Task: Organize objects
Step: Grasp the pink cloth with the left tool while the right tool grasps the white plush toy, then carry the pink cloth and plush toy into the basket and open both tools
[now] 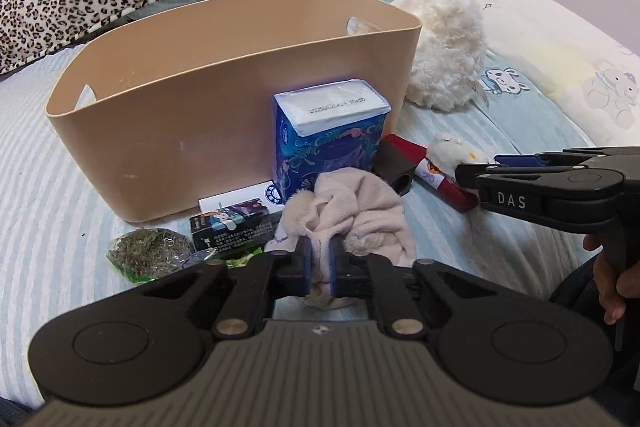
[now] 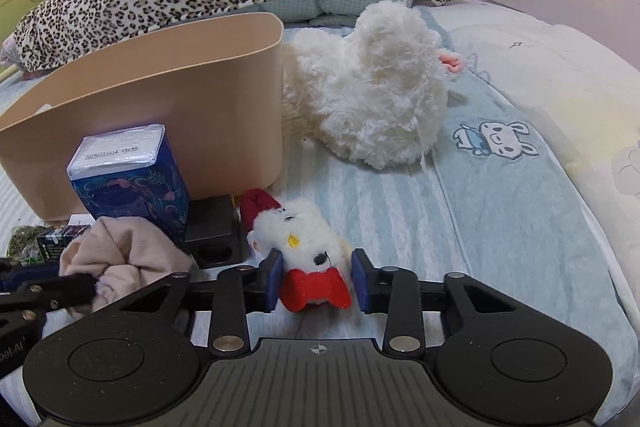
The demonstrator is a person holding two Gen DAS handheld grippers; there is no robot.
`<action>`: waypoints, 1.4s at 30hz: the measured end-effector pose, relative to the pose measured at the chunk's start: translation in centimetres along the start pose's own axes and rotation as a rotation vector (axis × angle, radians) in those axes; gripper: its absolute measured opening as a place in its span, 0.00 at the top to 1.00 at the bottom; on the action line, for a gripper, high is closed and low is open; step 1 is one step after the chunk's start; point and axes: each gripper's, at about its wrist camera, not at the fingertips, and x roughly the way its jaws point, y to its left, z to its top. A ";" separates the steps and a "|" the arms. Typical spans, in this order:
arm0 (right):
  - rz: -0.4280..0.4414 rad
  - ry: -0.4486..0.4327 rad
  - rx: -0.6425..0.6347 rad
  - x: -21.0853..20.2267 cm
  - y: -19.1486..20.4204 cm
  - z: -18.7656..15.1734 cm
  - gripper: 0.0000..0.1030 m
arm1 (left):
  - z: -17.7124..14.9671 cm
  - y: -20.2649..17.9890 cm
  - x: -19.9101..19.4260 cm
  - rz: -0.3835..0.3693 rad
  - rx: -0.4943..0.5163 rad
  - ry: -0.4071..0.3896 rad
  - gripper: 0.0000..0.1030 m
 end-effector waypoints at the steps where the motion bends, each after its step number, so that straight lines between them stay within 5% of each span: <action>1: -0.002 -0.003 0.001 -0.1 0.0 0.0 0.72 | 0.0 0.0 -0.1 -0.002 0.000 0.000 0.91; 15: 0.005 -0.073 0.038 -3.9 -0.5 0.2 0.79 | 0.6 0.0 -2.7 -0.021 -0.026 -0.042 0.93; 26: 0.003 -0.214 0.058 -8.9 -1.0 2.5 0.79 | 3.2 1.2 -7.2 -0.008 -0.065 -0.168 0.93; 35: 0.061 -0.331 0.019 -10.9 1.0 6.8 0.79 | 7.2 4.5 -9.2 0.086 -0.095 -0.290 0.93; 42: 0.095 -0.342 -0.049 -8.5 4.1 10.5 0.79 | 11.9 7.8 -6.6 0.184 -0.122 -0.315 0.93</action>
